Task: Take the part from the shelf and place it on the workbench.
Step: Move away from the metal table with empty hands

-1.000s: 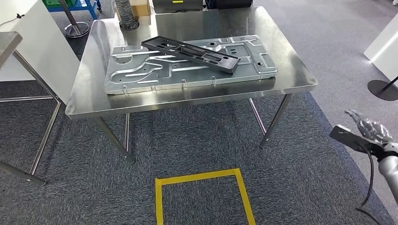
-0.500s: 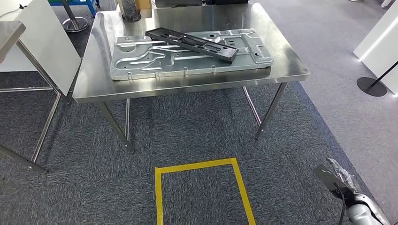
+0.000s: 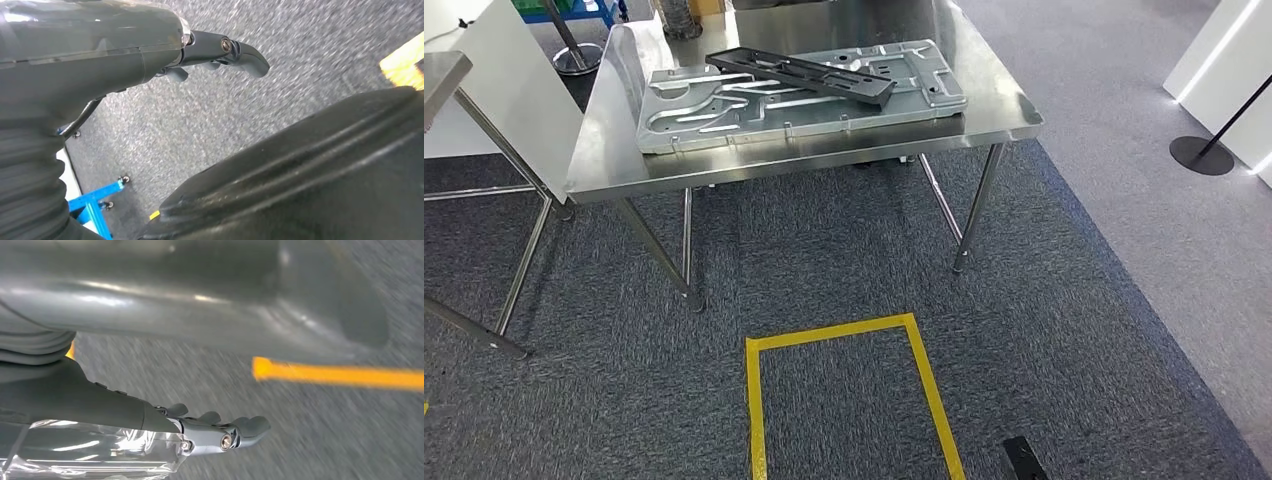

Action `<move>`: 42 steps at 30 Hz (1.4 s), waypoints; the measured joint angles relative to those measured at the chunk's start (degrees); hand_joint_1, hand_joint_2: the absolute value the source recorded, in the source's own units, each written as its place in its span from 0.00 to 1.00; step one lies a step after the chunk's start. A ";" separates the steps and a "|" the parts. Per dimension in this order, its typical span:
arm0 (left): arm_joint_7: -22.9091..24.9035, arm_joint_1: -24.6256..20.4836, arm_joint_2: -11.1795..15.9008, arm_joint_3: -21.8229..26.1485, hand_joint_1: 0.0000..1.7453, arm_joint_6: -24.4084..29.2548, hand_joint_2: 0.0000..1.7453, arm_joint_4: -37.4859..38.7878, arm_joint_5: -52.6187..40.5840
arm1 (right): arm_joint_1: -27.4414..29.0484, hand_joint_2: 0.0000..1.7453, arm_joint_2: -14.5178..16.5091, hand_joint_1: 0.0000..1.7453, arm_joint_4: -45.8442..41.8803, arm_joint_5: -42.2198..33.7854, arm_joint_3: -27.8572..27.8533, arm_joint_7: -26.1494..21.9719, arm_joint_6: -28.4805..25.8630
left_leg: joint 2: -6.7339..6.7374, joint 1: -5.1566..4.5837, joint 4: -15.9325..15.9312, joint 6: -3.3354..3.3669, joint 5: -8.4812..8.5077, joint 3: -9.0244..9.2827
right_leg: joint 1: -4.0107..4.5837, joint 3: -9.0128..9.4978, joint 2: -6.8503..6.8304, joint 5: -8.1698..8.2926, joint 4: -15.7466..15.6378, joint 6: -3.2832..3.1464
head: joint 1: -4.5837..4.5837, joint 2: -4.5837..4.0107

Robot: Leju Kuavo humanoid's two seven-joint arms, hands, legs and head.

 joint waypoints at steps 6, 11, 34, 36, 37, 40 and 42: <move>0.37 0.46 0.12 0.00 0.00 -0.16 0.00 0.01 -0.24 | 0.25 1.00 2.91 0.00 1.63 -1.04 -1.60 4.05 1.91 | -0.23 -0.27 -11.53 1.25 3.54 12.73 | 0.76 -4.32 0.36 3.10 1.13 0.53 | -0.01 0.00; 0.68 0.57 0.07 0.00 0.00 -0.56 0.00 0.04 -0.73 | 0.46 0.75 5.41 0.00 2.83 -1.14 -3.06 10.75 2.13 | -0.02 -0.18 -16.53 2.98 3.89 13.74 | 0.84 -5.97 0.47 3.45 2.06 2.08 | 0.00 0.00; 5.59 -1.00 0.13 -0.06 0.00 -0.47 0.00 0.04 -1.87 | 0.24 1.00 10.61 0.00 4.29 4.26 -3.06 21.85 0.33 | 0.14 0.04 -2.64 0.31 3.28 4.06 | 0.05 2.76 0.06 -2.40 -0.07 -0.05 | -0.01 0.00; 5.80 -0.77 0.13 -0.07 0.00 -0.46 0.00 0.05 -1.90 | 0.17 1.00 10.77 0.00 4.32 4.51 -2.68 21.94 0.32 | 0.06 -0.03 -10.29 0.90 5.62 8.69 | 0.15 2.58 0.18 -2.46 0.18 0.28 | -0.01 0.00; 5.84 -0.69 0.13 -0.07 0.00 -0.46 0.00 0.05 -1.91 | 0.13 1.00 10.83 0.00 4.32 4.54 -2.58 21.94 0.32 | 0.02 -0.08 -12.56 1.18 5.93 9.89 | 0.21 2.47 0.20 -2.45 0.29 0.55 | -0.01 0.00; 5.85 -0.65 0.09 -0.07 0.00 -0.45 0.00 0.07 -1.91 | -0.03 1.00 10.93 0.00 4.32 4.54 -2.33 21.96 0.30 | -0.08 -0.04 -14.37 2.16 5.56 10.22 | 0.35 1.96 0.20 -2.33 0.51 1.53 | -0.02 0.00; 5.85 -0.66 0.00 -0.08 0.00 -0.45 0.50 0.07 -1.91 | -0.15 1.00 10.95 0.00 4.32 4.54 -2.23 21.96 0.27 | -0.02 0.21 -14.98 2.98 5.74 10.04 | 0.39 0.95 0.21 -3.67 2.37 2.11 | -0.02 0.00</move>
